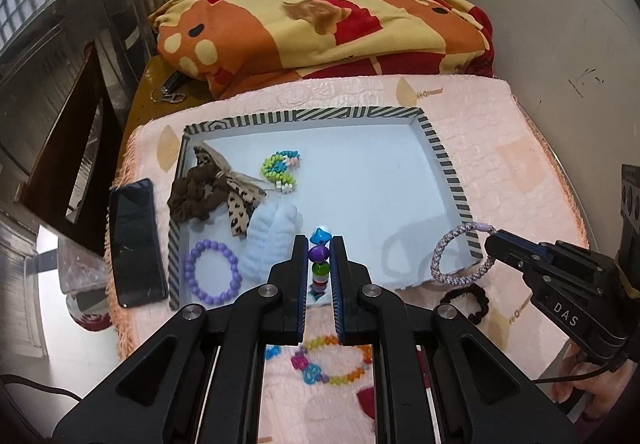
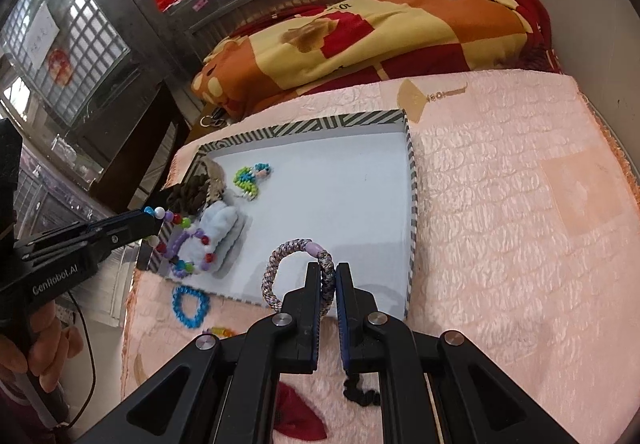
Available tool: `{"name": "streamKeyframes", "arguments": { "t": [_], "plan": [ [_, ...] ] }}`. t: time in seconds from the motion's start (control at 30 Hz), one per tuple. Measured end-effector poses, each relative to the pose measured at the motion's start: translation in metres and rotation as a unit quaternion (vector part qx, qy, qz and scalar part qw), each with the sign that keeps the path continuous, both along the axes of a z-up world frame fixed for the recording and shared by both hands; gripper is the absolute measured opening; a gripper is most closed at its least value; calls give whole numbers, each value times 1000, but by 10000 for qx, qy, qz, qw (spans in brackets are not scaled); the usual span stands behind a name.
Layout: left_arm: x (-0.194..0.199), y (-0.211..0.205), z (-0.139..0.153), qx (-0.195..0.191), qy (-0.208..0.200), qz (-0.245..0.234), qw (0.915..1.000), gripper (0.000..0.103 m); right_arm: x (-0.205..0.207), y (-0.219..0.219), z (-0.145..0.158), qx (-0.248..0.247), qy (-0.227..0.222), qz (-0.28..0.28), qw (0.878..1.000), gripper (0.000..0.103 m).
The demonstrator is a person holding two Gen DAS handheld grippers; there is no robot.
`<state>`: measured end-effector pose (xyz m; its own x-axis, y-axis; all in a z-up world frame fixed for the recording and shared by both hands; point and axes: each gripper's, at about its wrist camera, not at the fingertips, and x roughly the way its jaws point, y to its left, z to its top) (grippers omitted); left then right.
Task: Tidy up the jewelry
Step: 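Carry both held bracelets up and over the striped tray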
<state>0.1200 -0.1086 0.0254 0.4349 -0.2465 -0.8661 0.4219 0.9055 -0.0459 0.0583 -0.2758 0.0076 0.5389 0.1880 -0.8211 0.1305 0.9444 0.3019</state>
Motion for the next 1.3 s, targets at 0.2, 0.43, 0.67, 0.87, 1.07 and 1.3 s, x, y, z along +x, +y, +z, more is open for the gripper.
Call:
{"name": "streamKeyframes", "arguments": {
  "t": [0.2, 0.43, 0.67, 0.87, 1.07, 1.3],
  "plan": [
    [15, -13, -9, 118, 23, -176, 9998, 9, 23, -3, -11, -46, 123, -154, 9998, 7],
    [34, -28, -22, 185, 148, -351, 9991, 9, 48, -8, -21, -66, 229, -321, 9992, 7],
    [58, -40, -39, 234, 244, -418, 9986, 9, 84, -11, -34, -122, 410, -411, 9982, 7],
    [87, -27, -71, 442, 523, -84, 9976, 9, 120, -3, -50, -111, 521, -366, 9979, 7],
    [105, -6, -93, 456, 813, 204, 9954, 9, 159, 9, -68, -90, 679, -206, 9974, 7],
    [109, -4, -99, 389, 872, 246, 9951, 9, 182, 18, -87, -119, 865, -136, 9961, 7]
  ]
}}
